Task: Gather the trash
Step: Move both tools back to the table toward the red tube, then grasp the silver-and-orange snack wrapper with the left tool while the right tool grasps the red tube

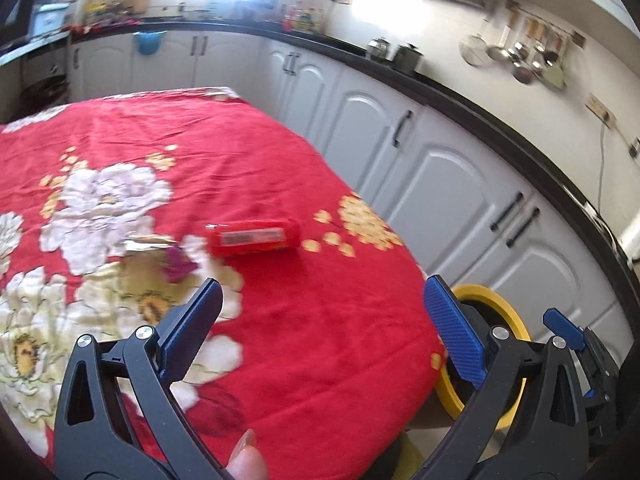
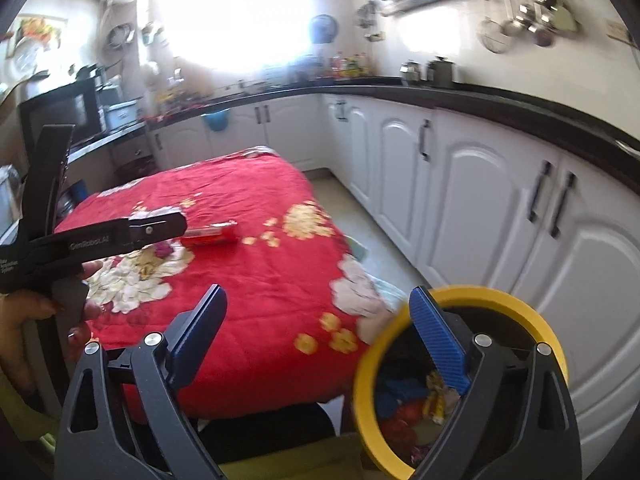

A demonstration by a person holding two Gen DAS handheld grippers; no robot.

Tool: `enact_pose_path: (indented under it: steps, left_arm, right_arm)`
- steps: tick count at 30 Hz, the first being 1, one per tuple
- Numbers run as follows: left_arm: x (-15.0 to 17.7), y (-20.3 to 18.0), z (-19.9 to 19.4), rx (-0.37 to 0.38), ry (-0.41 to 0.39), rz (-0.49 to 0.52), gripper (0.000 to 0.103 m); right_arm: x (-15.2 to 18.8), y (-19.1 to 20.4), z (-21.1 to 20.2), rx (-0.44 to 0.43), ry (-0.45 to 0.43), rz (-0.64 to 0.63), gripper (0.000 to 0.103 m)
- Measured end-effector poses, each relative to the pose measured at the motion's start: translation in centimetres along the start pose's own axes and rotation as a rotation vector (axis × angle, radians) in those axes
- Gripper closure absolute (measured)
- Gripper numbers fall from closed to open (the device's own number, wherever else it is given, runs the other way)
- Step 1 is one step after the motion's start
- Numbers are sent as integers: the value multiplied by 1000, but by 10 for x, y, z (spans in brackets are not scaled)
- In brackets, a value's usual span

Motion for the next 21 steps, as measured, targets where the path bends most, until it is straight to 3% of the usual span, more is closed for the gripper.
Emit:
enact_pose_path:
  steps: [12,16,18,21]
  left_arm:
    - [-11,89,9,-54,9,-217,11]
    - [-8,107,16,-33,38,-309,25]
    - [-5,114,22,-17,57,-356,26]
    - [-2,121,29,0,80,-409,39]
  right_arm:
    - [-17,58,77,-113,79,-164,13]
    - [-17,69,102,-127,111,-211,13]
    - [-16,75,113,-134,123,-237,13]
    - [-16,84,127,-160,135,-267,13]
Point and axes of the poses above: each gripper's, at about its wrist camera, not at the fingertips, and z roughly the way its jaws point, y to its left, x to its underside, the point moved 8 cm from there along z, roughly the way its jaws point, and after that the axes turned 5 degrees about -y, right-handed, at the moved point
